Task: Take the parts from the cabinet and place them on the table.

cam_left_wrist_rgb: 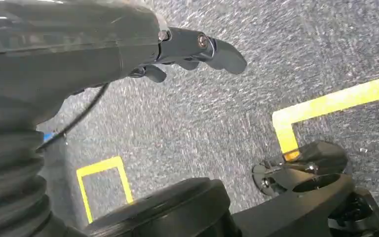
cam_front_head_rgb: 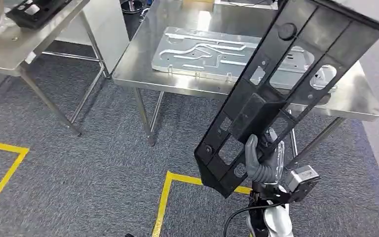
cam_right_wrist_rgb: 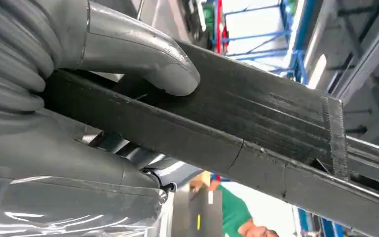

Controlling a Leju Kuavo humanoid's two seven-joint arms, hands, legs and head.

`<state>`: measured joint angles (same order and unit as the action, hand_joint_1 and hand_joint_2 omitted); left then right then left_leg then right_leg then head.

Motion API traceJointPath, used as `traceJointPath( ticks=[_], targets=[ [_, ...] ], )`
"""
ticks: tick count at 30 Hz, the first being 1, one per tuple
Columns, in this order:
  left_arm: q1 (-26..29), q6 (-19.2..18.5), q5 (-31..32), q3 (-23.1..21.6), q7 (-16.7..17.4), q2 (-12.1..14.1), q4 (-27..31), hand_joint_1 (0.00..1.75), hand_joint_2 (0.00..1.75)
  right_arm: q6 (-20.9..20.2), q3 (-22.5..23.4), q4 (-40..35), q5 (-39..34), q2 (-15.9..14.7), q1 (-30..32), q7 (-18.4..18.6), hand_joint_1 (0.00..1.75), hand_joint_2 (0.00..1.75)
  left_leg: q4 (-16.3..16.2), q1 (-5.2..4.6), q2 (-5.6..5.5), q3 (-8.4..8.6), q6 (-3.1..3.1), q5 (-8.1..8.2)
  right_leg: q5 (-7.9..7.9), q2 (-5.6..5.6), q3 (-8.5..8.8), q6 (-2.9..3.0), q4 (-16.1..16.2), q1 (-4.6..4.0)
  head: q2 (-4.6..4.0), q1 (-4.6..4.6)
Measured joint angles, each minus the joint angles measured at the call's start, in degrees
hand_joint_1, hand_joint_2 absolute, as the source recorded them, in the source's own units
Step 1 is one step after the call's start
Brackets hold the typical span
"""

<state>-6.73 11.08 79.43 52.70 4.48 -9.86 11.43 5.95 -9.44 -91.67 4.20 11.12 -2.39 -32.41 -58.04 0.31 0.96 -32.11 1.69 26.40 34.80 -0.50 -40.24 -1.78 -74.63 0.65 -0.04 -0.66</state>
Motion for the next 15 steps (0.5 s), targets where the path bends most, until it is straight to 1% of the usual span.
traceJointPath(
  ticks=[1, 2, 3, 4, 5, 6, 7, 8, 9, 10, 11, 12, 13, 14, 15],
  targets=[
    [0.08, 0.00, 0.02, 0.00, 0.00, 0.02, 0.00, 0.00, 1.75, 0.02, 0.02, 0.00, 0.00, 0.00, 0.10, 0.02, 1.71, 1.75, 0.00, 0.03, 0.56, 0.46, -0.07, 0.46, -1.16, 0.16, -1.19, -0.22, -0.66, 0.28, 0.00, 0.00],
    [0.16, 0.00, 0.09, 0.00, 0.02, 0.04, 0.00, 0.00, 1.75, 0.02, 0.02, 0.00, -0.02, 0.00, 0.17, 0.02, 1.71, 1.75, -0.01, 0.06, 1.04, 1.04, -0.18, 0.93, -3.44, 0.36, -1.01, -0.33, 1.13, 0.45, 0.00, -0.02],
    [0.23, 0.00, 0.22, 0.00, 0.02, 0.04, 0.00, 0.00, 1.75, 0.02, 0.02, -0.02, 0.00, 0.00, 0.18, 0.02, 1.71, 1.75, -0.04, 0.14, 1.57, 1.75, -0.37, 1.48, -6.51, 0.72, 0.14, -0.36, 4.72, 0.56, 0.00, 0.00],
    [0.32, 0.00, 0.39, 0.00, 0.04, 0.04, 0.00, 0.00, 1.75, 0.02, 0.02, -0.09, 0.00, 0.00, 0.18, 0.02, 1.71, 1.75, -0.06, 0.19, 2.10, 2.64, -0.67, 2.16, -10.16, 1.80, 2.10, -0.28, 9.92, 0.57, 0.00, -0.02],
    [0.53, 0.00, 0.46, -0.02, 0.04, 0.04, 0.00, 0.00, 1.75, 0.02, 0.00, -0.11, 0.00, 0.00, 0.17, 0.00, 1.71, 1.75, -0.01, 0.15, 2.62, 3.13, -1.06, 2.77, -11.42, 4.15, 3.30, -0.05, 13.34, 0.33, 0.00, -0.02],
    [0.59, 0.02, 0.52, -0.02, 0.04, 0.11, 0.00, 0.00, 1.75, 0.00, -0.02, -0.09, 0.00, 0.00, 0.12, 0.02, 1.71, 1.75, -0.23, -0.40, 2.92, 3.34, -1.54, 3.21, -10.98, 5.75, 3.59, 0.40, 13.74, -0.77, 0.00, -0.07],
    [0.64, 0.07, 0.52, -0.02, 0.07, 0.13, 0.00, 0.00, 1.75, -0.02, -0.11, -0.39, 0.00, 0.00, 0.12, 0.09, 1.71, 1.75, -0.02, -0.41, 3.42, 3.50, -1.83, 3.39, -10.16, 5.26, 3.94, 1.30, 14.35, -0.53, 0.00, -0.04],
    [0.63, 0.07, 0.52, -0.02, 0.04, 0.15, 0.00, 0.00, 1.75, -0.02, -0.15, -0.66, 0.00, 0.00, 0.38, 0.04, 1.71, 1.75, 0.18, -0.42, 3.97, 3.91, -1.98, 3.50, -10.12, 4.59, 3.73, 1.47, 14.48, -0.53, 0.00, 0.20],
    [0.50, 0.09, 0.52, -0.02, 0.04, 0.15, 0.00, 0.00, 1.75, -0.02, -0.18, -1.00, -0.02, 0.00, 0.59, 0.07, 1.71, 1.75, 0.48, -0.52, 4.86, 4.18, -2.26, 3.69, -9.97, 3.84, 3.64, 1.74, 14.46, -0.69, 0.00, 0.17],
    [0.45, 0.13, 0.52, -0.04, 0.02, 0.15, 0.00, 0.00, 1.75, -0.02, -0.24, -1.20, -0.02, 0.00, 0.59, 0.07, 1.71, 1.75, 0.48, -0.49, 5.50, 4.51, -2.68, 4.07, -10.05, 3.02, 3.83, 2.10, 14.87, -0.53, 0.00, 0.15],
    [0.49, 0.15, 0.52, -0.04, -0.06, 0.20, 0.00, 0.00, 1.75, -0.02, -0.39, -1.51, 0.00, 0.00, 0.70, 0.07, 1.71, 1.75, -0.22, -0.07, 3.51, 4.40, -2.98, 4.87, -10.14, 2.45, 4.13, 2.36, 15.18, -0.31, 0.00, 0.26],
    [0.56, 0.17, 0.50, -0.04, -0.31, 0.20, 0.00, 0.00, 1.75, -0.02, -0.50, -1.64, -0.02, 0.00, 0.58, 0.04, 1.71, 1.75, -2.73, -0.04, 1.38, 3.24, -3.08, 6.34, -10.07, 1.82, 4.22, 2.59, 15.27, -0.28, 0.00, 0.33],
    [0.43, 0.17, 0.39, -0.04, -0.57, 0.20, 0.00, 0.00, 1.75, -0.02, -0.70, -1.84, -0.02, 0.04, 0.55, 0.07, 1.71, 1.75, -7.02, 0.06, 0.49, 1.08, -3.08, 8.34, -10.01, 1.32, 4.26, 2.98, 15.27, -0.31, -0.02, 0.42],
    [0.17, 0.15, 0.26, -0.02, -0.83, 0.20, 0.00, 0.00, 1.75, -0.04, -0.90, -1.86, -0.02, 0.04, 0.61, 0.07, 1.71, 1.75, -11.50, 0.05, 0.18, -1.22, -3.12, 10.09, -9.94, 0.75, 4.34, 3.09, 15.27, -0.36, 0.00, 0.46],
    [-0.11, 0.15, 0.04, -0.04, -1.03, 0.20, 0.00, 0.00, 1.75, -0.04, -0.98, -1.86, -0.02, 0.04, 0.72, 0.09, 1.71, 1.75, -15.22, 0.01, 0.04, -3.19, -3.19, 11.05, -9.89, 0.11, 4.44, 3.18, 15.26, -0.48, 0.00, 0.44]
  ],
)
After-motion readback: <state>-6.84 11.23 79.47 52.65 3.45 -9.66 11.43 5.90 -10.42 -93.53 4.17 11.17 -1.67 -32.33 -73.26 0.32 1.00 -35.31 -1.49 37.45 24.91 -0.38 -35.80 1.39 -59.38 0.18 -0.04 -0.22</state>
